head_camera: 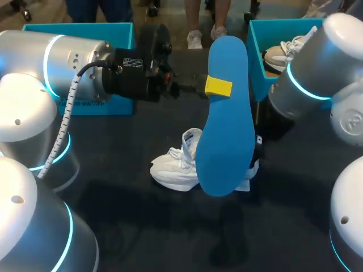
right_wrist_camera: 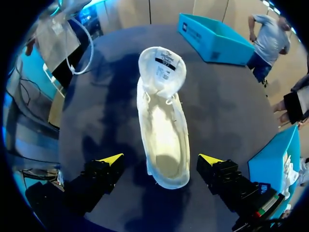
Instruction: Take the shoe out of the shoebox, open the shoe tongue, remove and reinsert the insole, then place the shoe into the shoebox
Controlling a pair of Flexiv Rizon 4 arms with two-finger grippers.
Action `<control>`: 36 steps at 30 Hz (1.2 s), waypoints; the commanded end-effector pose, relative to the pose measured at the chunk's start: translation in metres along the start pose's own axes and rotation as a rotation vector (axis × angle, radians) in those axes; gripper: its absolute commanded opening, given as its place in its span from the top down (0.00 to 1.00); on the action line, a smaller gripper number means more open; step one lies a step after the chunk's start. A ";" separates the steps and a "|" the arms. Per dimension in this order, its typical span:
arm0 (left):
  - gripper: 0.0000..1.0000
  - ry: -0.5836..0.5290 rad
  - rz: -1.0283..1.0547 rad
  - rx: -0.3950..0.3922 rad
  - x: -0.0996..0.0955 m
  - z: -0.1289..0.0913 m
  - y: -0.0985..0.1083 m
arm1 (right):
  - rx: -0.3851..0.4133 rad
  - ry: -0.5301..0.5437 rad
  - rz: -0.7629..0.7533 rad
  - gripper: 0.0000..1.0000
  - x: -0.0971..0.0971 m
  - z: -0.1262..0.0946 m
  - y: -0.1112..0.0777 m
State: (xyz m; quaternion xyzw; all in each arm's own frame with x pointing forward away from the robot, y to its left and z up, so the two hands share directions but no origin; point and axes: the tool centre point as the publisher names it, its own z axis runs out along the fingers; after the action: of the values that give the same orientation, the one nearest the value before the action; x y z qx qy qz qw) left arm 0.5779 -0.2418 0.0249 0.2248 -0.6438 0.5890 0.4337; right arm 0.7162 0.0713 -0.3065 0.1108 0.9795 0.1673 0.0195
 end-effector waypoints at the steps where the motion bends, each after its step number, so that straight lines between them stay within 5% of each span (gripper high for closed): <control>1: 1.00 -0.001 0.000 0.004 0.000 0.000 0.002 | 0.148 0.005 -0.004 0.00 -0.001 -0.006 0.009; 36: 1.00 -0.001 0.000 0.004 0.000 0.000 0.002 | 0.156 0.016 -0.023 0.00 -0.004 -0.002 0.002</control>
State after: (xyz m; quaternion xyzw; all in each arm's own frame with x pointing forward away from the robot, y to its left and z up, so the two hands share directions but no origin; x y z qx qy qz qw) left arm 0.5778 -0.2418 0.0249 0.2248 -0.6438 0.5890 0.4337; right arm 0.7212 0.0729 -0.3036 0.0995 0.9909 0.0904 0.0042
